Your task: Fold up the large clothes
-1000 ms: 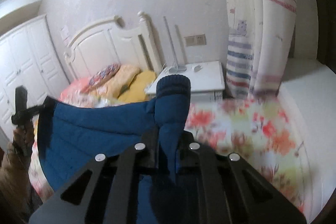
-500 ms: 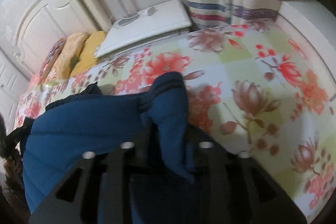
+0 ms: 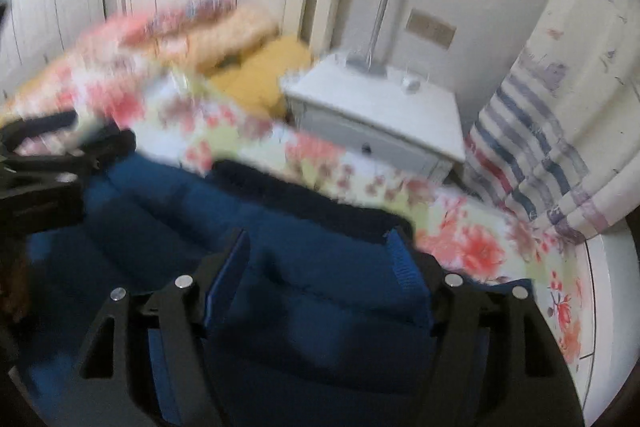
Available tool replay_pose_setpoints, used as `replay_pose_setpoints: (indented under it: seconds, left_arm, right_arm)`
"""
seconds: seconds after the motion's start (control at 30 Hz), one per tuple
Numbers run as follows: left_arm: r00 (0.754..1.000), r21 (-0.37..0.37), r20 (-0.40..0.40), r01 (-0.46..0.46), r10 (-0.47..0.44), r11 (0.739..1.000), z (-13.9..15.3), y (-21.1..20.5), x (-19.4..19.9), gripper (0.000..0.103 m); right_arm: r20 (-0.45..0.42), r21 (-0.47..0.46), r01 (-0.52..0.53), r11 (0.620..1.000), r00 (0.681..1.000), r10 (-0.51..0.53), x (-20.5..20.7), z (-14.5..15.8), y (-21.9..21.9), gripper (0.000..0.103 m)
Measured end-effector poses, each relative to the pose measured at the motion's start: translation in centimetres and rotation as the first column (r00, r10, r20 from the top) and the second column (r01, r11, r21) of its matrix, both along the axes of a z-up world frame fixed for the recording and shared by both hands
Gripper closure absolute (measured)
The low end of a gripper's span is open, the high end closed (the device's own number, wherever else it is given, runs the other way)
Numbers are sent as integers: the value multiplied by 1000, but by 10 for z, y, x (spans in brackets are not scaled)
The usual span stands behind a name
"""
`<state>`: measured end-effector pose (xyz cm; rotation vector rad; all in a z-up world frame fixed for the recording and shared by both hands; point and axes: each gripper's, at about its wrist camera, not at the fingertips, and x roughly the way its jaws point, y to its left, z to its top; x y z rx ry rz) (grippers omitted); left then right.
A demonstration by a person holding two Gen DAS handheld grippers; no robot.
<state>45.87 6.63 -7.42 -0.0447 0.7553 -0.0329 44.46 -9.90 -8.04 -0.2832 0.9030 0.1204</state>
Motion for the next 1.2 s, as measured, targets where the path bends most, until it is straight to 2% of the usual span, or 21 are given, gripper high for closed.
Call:
replay_pose_setpoints:
  seconds: [0.03, 0.07, 0.1, 0.17, 0.33, 0.43, 0.57, 0.6, 0.67, 0.7, 0.73, 0.77, 0.8, 0.83, 0.9, 0.93, 1.0, 1.03, 1.1, 1.13, 1.2]
  left_arm:
    - [999, 28, -30, 11, -10, 1000, -10, -6, 4, 4]
    - [996, 46, -84, 23, -19, 999, -23, -11, 10, 4]
    - [991, 42, -130, 36, -30, 998, -35, -14, 15, 4]
    - [985, 22, -172, 40, -36, 999, -50, -13, 23, 4]
    - [989, 7, -144, 33, -32, 999, -57, -9, 21, 4]
    - [991, 29, -134, 33, -29, 999, -58, -13, 17, 4]
    - [991, 48, -131, 34, -27, 998, -58, -16, 17, 4]
    - [991, 46, -133, 35, -28, 998, -58, -15, 17, 4]
    - [990, 40, -135, 36, -30, 999, -59, -16, 17, 4]
    - [990, 35, -136, 37, -32, 999, -59, -16, 18, 4]
    - [990, 33, -137, 37, -32, 999, -59, -15, 18, 4]
    - [990, 35, -137, 37, -32, 999, -59, -15, 18, 4]
    - [990, 40, -135, 37, -31, 999, -59, -16, 18, 4]
    - [991, 41, -134, 37, -31, 998, -59, -15, 18, 4]
    - [991, 41, -131, 37, -31, 998, -59, -14, 18, 4]
    - [991, 40, -132, 37, -32, 999, -59, -14, 18, 4]
    - [990, 41, -135, 38, -32, 998, -60, -15, 18, 4]
    - [990, 43, -134, 39, -33, 998, -59, -15, 18, 4]
    - [991, 45, -129, 40, -33, 998, -58, -16, 17, 4]
    - [991, 44, -129, 39, -33, 998, -58, -15, 16, 4]
    - [991, 43, -129, 40, -34, 998, -58, -15, 17, 4]
  right_arm:
    - [-37, -24, 17, 1000, 999, -18, 2, -16, -3, 31]
    - [-72, 15, 24, 1000, 997, -23, 5, -31, -12, 29]
    - [-62, 91, 44, 995, 997, -38, 3, -32, -23, 28]
    - [-52, 140, 76, 987, 996, -70, 0, -33, -33, 28]
    - [2, 114, 71, 991, 997, -72, -7, -39, -27, 26]
    - [-30, 145, 59, 988, 998, -55, -7, -29, -31, 25]
    - [51, 156, 173, 973, 982, -183, -23, -1, -73, 25]
    - [46, 135, 213, 968, 974, -221, -25, -2, -86, 23]
    - [-28, 124, 275, 954, 962, -273, -20, -18, -117, 17]
    - [-86, 179, 273, 945, 961, -262, -16, -28, -131, 16]
    - [-124, 270, 280, 921, 959, -255, -14, -33, -145, 16]
    - [-123, 270, 286, 919, 957, -261, -14, -29, -148, 18]
    - [-108, 234, 286, 929, 958, -267, -16, -25, -148, 23]
    - [-81, 204, 290, 935, 957, -280, -20, -19, -147, 23]
    - [14, 193, 317, 929, 945, -326, -43, -2, -155, 21]
    - [22, 194, 335, 922, 938, -345, -48, -2, -160, 20]
    - [-47, 191, 401, 896, 915, -400, -52, -23, -179, 15]
    - [-131, 242, 413, 878, 910, -393, -50, -40, -190, 13]
    - [-157, 299, 435, 849, 900, -406, -53, -41, -201, 13]
    - [-153, 268, 446, 854, 895, -420, -53, -36, -200, 13]
    - [-40, 149, 451, 880, 892, -451, -57, -10, -183, 13]
